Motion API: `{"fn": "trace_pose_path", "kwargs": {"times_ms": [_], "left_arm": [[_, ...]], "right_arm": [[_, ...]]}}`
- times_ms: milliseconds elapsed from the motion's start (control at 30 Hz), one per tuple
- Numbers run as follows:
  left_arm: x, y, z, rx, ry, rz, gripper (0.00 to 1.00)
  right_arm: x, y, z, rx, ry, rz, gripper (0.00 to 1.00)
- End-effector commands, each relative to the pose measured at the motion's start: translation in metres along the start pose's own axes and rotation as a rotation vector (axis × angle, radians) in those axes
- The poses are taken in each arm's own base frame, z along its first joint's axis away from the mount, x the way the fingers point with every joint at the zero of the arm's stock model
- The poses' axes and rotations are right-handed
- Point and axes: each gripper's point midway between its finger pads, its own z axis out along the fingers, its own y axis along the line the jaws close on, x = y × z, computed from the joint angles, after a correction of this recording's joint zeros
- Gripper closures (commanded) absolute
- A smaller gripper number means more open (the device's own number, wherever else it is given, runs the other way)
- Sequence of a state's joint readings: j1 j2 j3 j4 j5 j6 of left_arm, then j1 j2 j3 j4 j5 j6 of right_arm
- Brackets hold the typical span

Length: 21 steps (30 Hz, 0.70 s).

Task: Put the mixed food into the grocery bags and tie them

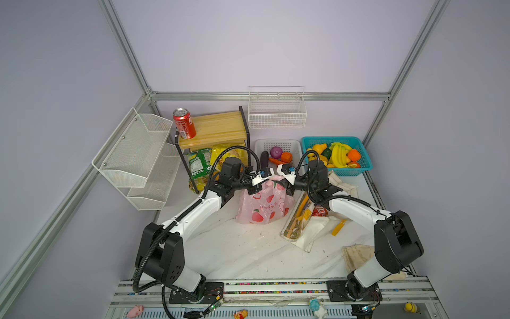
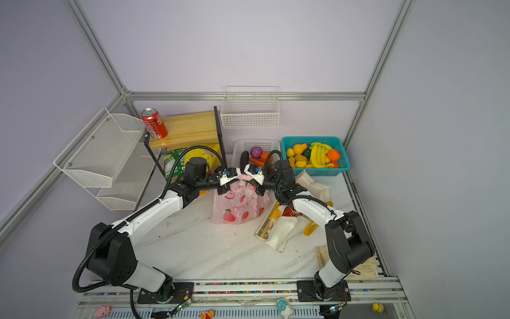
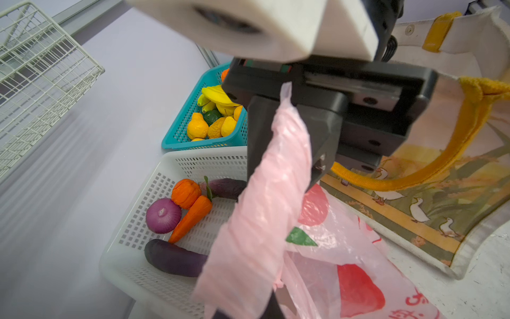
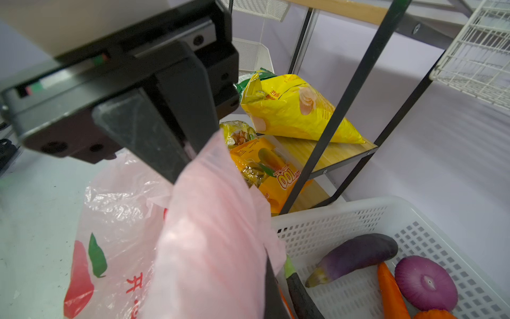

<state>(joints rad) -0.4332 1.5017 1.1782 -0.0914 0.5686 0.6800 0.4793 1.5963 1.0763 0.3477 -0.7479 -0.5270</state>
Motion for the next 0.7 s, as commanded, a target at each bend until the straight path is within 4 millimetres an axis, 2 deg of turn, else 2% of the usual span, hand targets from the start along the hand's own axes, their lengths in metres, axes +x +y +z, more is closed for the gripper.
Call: {"fn": "trace_pose_path", "kwargs": {"times_ms": [0,33,67,133,200,267,367,467,533,667], "left_arm": [[0.005,-0.002,-0.015,-0.068,0.053,-0.051,0.70],[0.017,-0.003,-0.015,-0.087,0.092,-0.078,0.68],[0.011,0.000,-0.025,-0.124,0.090,-0.072,0.67],[0.019,-0.004,-0.027,-0.125,0.110,-0.086,0.68],[0.023,-0.004,-0.027,-0.135,0.121,-0.110,0.75],[0.025,-0.003,-0.027,-0.147,0.130,-0.138,0.87],[0.026,-0.007,-0.026,-0.130,0.120,-0.162,0.97],[0.022,-0.008,-0.026,-0.131,0.088,-0.206,1.00],[0.012,-0.010,-0.028,-0.117,0.041,-0.250,1.00],[-0.004,-0.020,-0.031,-0.060,-0.035,-0.321,1.00]], "right_arm": [[-0.020,-0.003,-0.004,0.027,-0.059,-0.021,1.00],[-0.021,-0.004,-0.005,0.040,-0.063,-0.009,1.00],[-0.021,-0.003,-0.007,0.043,-0.069,0.006,1.00],[-0.025,-0.003,-0.009,0.051,-0.097,0.034,1.00],[-0.029,-0.004,-0.010,0.062,-0.118,0.053,1.00],[-0.031,-0.008,-0.011,0.105,-0.129,0.067,1.00],[-0.038,-0.010,-0.011,0.154,-0.153,0.073,1.00],[-0.045,-0.012,-0.007,0.211,-0.169,0.072,1.00],[-0.052,-0.013,-0.007,0.243,-0.206,0.085,1.00],[-0.067,-0.017,-0.017,0.289,-0.331,0.156,1.00]]}}
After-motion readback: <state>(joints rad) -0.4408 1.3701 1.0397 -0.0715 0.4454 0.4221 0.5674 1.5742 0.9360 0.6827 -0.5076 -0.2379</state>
